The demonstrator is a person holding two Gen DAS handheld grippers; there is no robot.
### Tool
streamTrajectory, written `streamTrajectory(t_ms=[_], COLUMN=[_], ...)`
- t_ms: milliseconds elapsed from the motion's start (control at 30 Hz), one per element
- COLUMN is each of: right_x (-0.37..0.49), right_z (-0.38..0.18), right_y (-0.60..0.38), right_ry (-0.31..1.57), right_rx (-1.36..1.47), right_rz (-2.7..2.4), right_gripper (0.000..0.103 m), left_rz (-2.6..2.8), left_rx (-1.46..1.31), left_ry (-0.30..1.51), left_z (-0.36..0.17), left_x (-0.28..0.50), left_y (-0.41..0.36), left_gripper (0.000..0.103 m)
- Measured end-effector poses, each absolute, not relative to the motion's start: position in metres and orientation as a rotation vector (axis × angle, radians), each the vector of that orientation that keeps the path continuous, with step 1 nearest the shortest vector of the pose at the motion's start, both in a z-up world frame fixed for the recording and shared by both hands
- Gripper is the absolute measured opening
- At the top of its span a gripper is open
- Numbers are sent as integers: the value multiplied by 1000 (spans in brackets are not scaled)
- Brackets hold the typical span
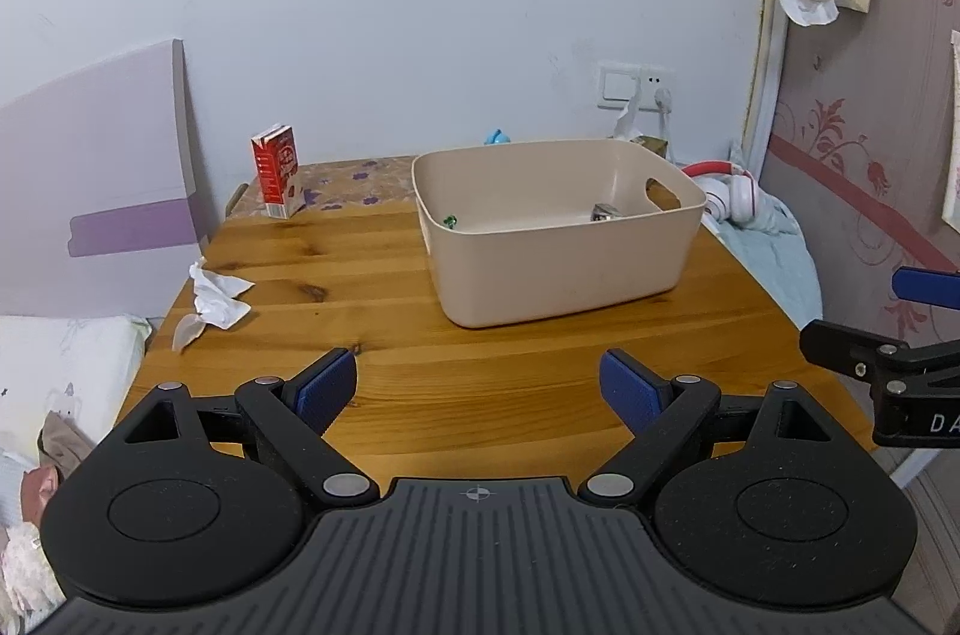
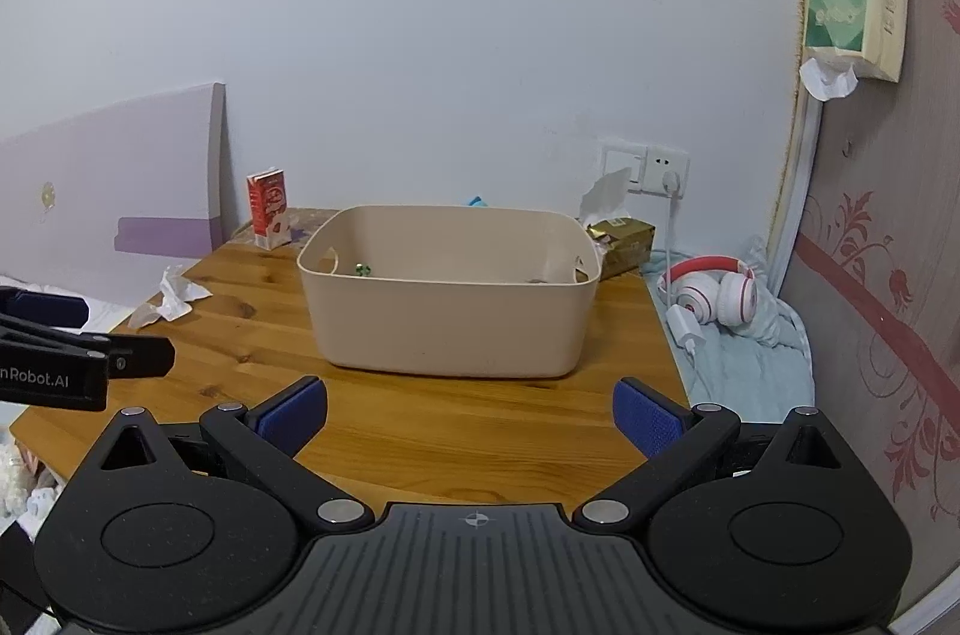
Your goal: Organize objects
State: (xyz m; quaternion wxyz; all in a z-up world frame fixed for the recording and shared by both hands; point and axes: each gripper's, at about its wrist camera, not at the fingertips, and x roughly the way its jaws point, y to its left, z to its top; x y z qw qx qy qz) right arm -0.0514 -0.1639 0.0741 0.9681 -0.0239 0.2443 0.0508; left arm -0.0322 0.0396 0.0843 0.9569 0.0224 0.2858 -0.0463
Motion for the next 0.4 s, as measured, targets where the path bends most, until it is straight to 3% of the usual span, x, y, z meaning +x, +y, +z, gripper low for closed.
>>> streamTrajectory(t_ms=[400], right_x=[-46], right_z=[74], right_y=[-156], right_ry=[513], right_rx=[-49], right_rz=[116], right_gripper=[103], left_rz=[-77], left_rx=[27], left_ry=[574], left_z=[87], left_x=[-27], left_y=[49], left_gripper=[90])
